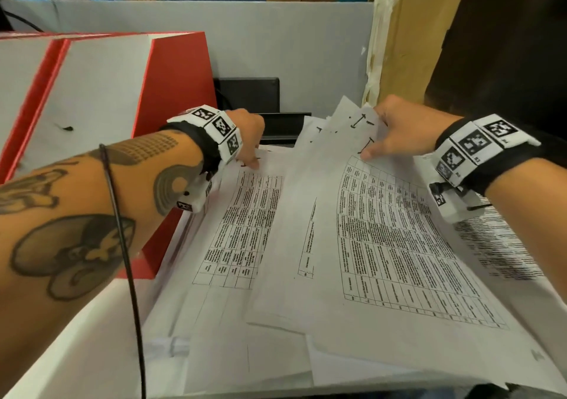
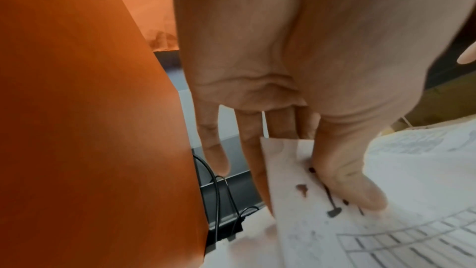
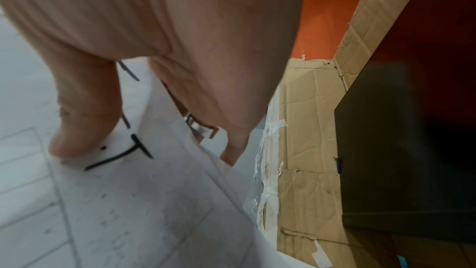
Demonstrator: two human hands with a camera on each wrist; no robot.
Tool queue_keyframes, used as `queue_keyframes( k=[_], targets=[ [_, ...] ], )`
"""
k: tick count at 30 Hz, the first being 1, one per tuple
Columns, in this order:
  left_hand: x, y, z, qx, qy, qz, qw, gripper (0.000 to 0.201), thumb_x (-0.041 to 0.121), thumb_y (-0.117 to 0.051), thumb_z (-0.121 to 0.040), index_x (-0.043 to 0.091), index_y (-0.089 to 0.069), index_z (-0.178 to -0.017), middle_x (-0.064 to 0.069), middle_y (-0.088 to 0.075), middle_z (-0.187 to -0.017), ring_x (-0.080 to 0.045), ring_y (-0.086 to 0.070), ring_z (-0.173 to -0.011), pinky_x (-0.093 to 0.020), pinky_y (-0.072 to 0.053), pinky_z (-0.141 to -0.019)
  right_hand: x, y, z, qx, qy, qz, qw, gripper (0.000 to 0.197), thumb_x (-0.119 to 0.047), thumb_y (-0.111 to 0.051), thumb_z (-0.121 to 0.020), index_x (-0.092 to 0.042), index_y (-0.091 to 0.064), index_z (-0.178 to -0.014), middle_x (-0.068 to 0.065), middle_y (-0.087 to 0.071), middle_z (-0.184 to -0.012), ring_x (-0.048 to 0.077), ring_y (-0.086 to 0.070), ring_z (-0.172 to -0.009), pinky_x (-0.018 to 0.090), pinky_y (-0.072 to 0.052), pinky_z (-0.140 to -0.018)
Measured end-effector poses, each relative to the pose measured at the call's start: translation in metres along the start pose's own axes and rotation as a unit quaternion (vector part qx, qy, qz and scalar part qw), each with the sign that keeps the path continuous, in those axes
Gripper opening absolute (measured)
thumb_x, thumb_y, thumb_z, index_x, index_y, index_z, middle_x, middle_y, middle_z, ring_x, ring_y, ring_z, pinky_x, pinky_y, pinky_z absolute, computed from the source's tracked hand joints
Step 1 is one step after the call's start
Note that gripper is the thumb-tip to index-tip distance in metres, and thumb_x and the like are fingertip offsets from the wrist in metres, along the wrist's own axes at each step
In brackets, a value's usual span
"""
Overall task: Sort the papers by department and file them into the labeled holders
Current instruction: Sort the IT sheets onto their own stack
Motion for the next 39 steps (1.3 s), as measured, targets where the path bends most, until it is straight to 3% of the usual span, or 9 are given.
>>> queue_keyframes(
  k=[10,16,22,25,27,32,34,37,39],
  targets=[
    [0.013,0.026,0.001,0.061,-0.121,0.172,0.976,0.021,0.014,-0.064,-0.096,0.007,-0.066,-0.077,-0.009,-0.064,-0.070,-0.023,-0.055,-0.063,-0.023,-0.046,-0.051,-0.026,-0.003,-0.007,0.002,0.022,0.000,1.000,0.028,-0.026,-0.085,-0.084,-0.009,-0.073,-0.104,0.004,-0.076,-0.101,0.022,-0.071,-0.093,0.040,-0.057,-0.091],
    [0.005,0.023,0.008,-0.109,-0.139,0.379,0.908,0.019,0.022,-0.072,-0.096,0.010,-0.076,-0.110,-0.015,-0.078,-0.106,-0.021,-0.073,-0.086,-0.038,-0.058,-0.082,-0.013,0.002,0.003,-0.045,0.007,0.060,0.997,0.028,-0.014,-0.084,-0.083,-0.010,-0.068,-0.105,-0.003,-0.071,-0.102,0.016,-0.067,-0.094,0.028,-0.053,-0.082],
    [0.006,-0.001,0.014,-0.238,-0.068,-0.006,0.969,0.068,0.055,-0.090,-0.065,0.026,-0.065,-0.121,0.006,-0.068,-0.116,-0.017,-0.068,-0.103,-0.030,-0.055,-0.080,0.003,0.013,0.010,-0.032,-0.039,0.040,0.998,0.057,-0.013,-0.087,-0.079,-0.021,-0.057,-0.127,-0.010,-0.065,-0.107,0.012,-0.058,-0.091,0.023,-0.044,-0.079],
    [0.022,-0.010,0.014,-0.216,-0.049,-0.090,0.971,0.048,0.050,-0.089,-0.070,0.024,-0.055,-0.091,0.006,-0.066,-0.094,-0.013,-0.065,-0.086,-0.031,-0.053,-0.075,0.001,0.015,0.010,-0.037,-0.067,0.036,0.996,0.033,-0.016,-0.086,-0.081,-0.011,-0.066,-0.107,-0.005,-0.069,-0.096,0.007,-0.062,-0.081,0.017,-0.045,-0.062],
    [0.026,-0.008,0.015,-0.210,-0.057,-0.098,0.971,0.043,0.048,-0.089,-0.072,0.023,-0.055,-0.082,0.003,-0.068,-0.087,-0.014,-0.066,-0.081,-0.036,-0.057,-0.086,-0.003,0.014,0.008,-0.050,-0.052,0.021,0.997,0.029,-0.014,-0.086,-0.081,-0.008,-0.074,-0.107,0.000,-0.076,-0.099,0.012,-0.070,-0.089,0.017,-0.049,-0.068],
    [0.009,-0.006,0.004,-0.178,-0.113,0.025,0.977,0.061,0.048,-0.090,-0.065,0.026,-0.071,-0.119,0.007,-0.076,-0.109,-0.016,-0.072,-0.102,-0.040,-0.057,-0.098,-0.017,0.009,0.000,-0.045,-0.051,0.066,0.996,0.048,-0.025,-0.089,-0.078,-0.009,-0.064,-0.115,0.004,-0.072,-0.109,0.024,-0.068,-0.101,0.042,-0.056,-0.095],
    [0.007,0.001,0.007,-0.086,-0.122,0.057,0.987,0.019,0.033,-0.081,-0.083,0.023,-0.073,-0.097,0.004,-0.073,-0.090,-0.013,-0.068,-0.084,-0.021,-0.055,-0.081,-0.027,0.005,-0.002,-0.044,-0.039,0.086,0.995,0.045,-0.024,-0.088,-0.080,-0.006,-0.065,-0.115,0.007,-0.071,-0.109,0.028,-0.067,-0.102,0.045,-0.056,-0.095],
    [0.005,0.020,0.010,0.033,-0.157,0.110,0.981,0.029,0.021,-0.063,-0.098,0.019,-0.065,-0.069,0.006,-0.062,-0.067,-0.016,-0.059,-0.065,-0.006,-0.042,-0.050,-0.045,0.000,-0.005,-0.051,-0.011,0.103,0.993,0.036,-0.023,-0.086,-0.082,-0.004,-0.070,-0.109,0.012,-0.075,-0.105,0.031,-0.071,-0.097,0.049,-0.058,-0.091],
    [0.003,0.028,0.011,0.058,-0.165,0.318,0.932,0.022,0.033,-0.066,-0.097,0.019,-0.079,-0.087,0.001,-0.077,-0.082,-0.019,-0.074,-0.081,-0.021,-0.061,-0.074,-0.050,0.002,-0.006,-0.051,-0.007,0.123,0.991,0.036,-0.026,-0.086,-0.081,-0.003,-0.070,-0.104,0.013,-0.075,-0.100,0.033,-0.071,-0.093,0.051,-0.059,-0.088]
  ],
)
Point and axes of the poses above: each hand's wrist, its own z-axis away from the middle knuckle, its own y-axis out of the back of the hand, x = y × z, the point moved 1 cm from there along -z, towards the middle knuckle
